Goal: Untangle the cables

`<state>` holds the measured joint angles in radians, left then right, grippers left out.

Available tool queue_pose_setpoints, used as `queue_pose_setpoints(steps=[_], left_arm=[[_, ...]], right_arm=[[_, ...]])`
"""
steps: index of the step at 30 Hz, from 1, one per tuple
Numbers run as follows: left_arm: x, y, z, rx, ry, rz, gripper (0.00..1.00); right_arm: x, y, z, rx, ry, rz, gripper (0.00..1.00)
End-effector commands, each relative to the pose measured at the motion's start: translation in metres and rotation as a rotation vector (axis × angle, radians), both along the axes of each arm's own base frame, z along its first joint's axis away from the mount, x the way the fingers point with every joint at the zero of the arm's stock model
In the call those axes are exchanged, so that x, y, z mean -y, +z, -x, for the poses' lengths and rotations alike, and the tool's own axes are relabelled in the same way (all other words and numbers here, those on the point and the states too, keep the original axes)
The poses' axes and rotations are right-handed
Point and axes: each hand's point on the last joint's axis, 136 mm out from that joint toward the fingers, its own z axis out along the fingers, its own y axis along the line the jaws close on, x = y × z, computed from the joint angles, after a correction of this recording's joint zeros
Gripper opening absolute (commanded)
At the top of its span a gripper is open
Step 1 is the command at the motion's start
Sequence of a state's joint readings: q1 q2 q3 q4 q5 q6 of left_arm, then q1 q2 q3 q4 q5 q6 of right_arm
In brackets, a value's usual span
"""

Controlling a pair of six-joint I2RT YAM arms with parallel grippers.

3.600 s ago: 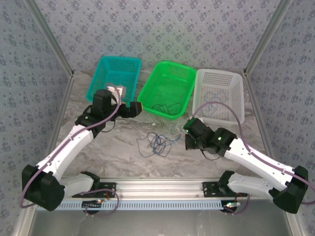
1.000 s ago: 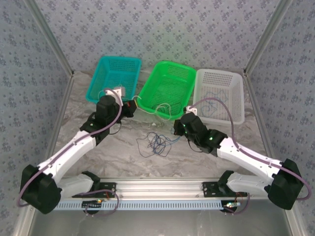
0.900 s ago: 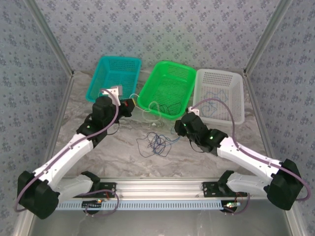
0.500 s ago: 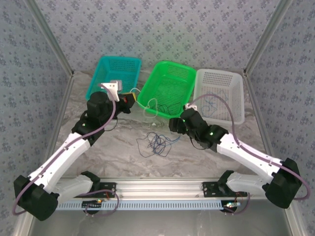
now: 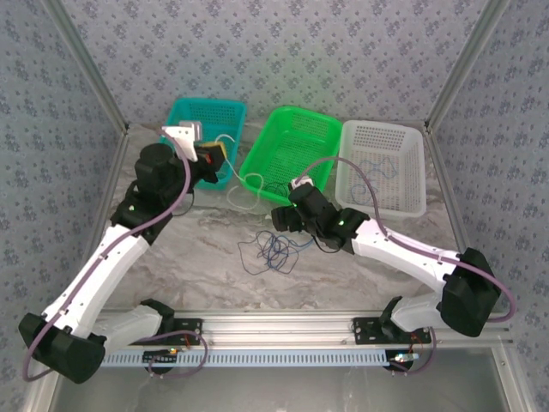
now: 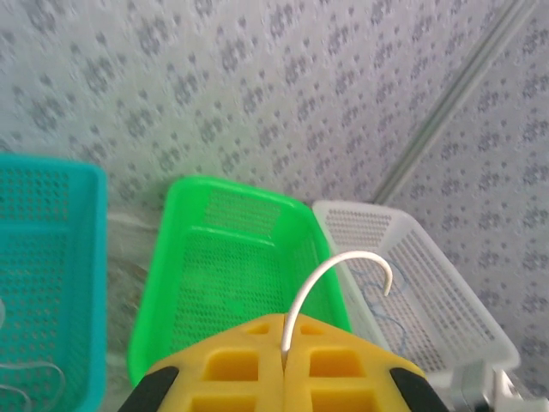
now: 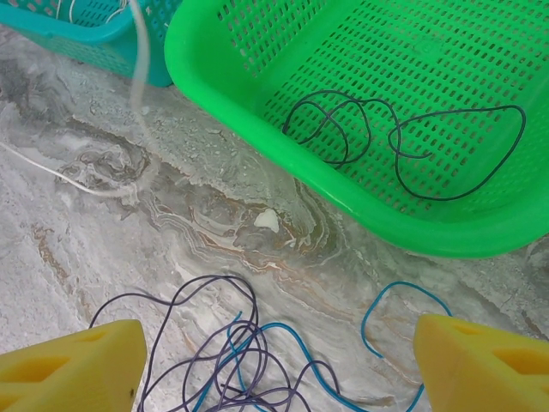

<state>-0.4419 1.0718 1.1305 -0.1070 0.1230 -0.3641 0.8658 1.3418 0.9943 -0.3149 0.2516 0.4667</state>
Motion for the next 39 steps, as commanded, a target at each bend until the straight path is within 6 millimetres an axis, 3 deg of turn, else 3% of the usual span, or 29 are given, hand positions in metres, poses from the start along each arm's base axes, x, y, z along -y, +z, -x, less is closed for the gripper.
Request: queue_pose_setpoints(steps=[1, 5, 11, 18, 21, 26, 30, 32, 36, 39], left_arm=[[-0.014, 0.022, -0.015, 0.063, 0.042, -0.053, 0.00], [-0.034, 0.026, -0.042, 0.067, 0.089, -0.083, 0.00], [-0.071, 0.012, -0.088, 0.031, 0.169, -0.104, 0.00], [-0.096, -0.004, -0.135, -0.001, 0.212, -0.117, 0.01], [-0.102, -0.023, -0.155, -0.049, 0.216, -0.118, 0.01], [-0.112, -0.086, -0.186, -0.214, 0.241, -0.094, 0.00], [-0.122, -0.132, -0.198, -0.348, 0.288, -0.116, 0.03], [-0.123, -0.145, -0.199, -0.394, 0.294, -0.120, 0.08], [-0.126, -0.146, -0.195, -0.393, 0.317, -0.116, 0.17], [-0.129, -0.142, -0.193, -0.390, 0.334, -0.124, 0.36]], right_arm=[[0.004, 0.009, -0.004, 0.024, -0.016, 0.030, 0.84], [0.007, 0.001, -0.002, -0.002, -0.019, 0.054, 0.84], [0.013, -0.009, 0.002, -0.039, -0.034, 0.087, 0.84], [0.023, -0.016, 0.003, -0.053, -0.053, 0.116, 0.84], [0.027, -0.018, 0.002, -0.059, -0.060, 0.127, 0.85], [0.037, -0.020, -0.003, -0.068, -0.095, 0.138, 0.85], [0.058, -0.025, -0.011, -0.123, -0.191, 0.149, 0.84], [0.064, -0.028, -0.017, -0.157, -0.220, 0.135, 0.83], [0.068, -0.034, -0.030, -0.222, -0.260, 0.060, 0.79], [0.065, -0.035, -0.041, -0.243, -0.265, 0.035, 0.76]])
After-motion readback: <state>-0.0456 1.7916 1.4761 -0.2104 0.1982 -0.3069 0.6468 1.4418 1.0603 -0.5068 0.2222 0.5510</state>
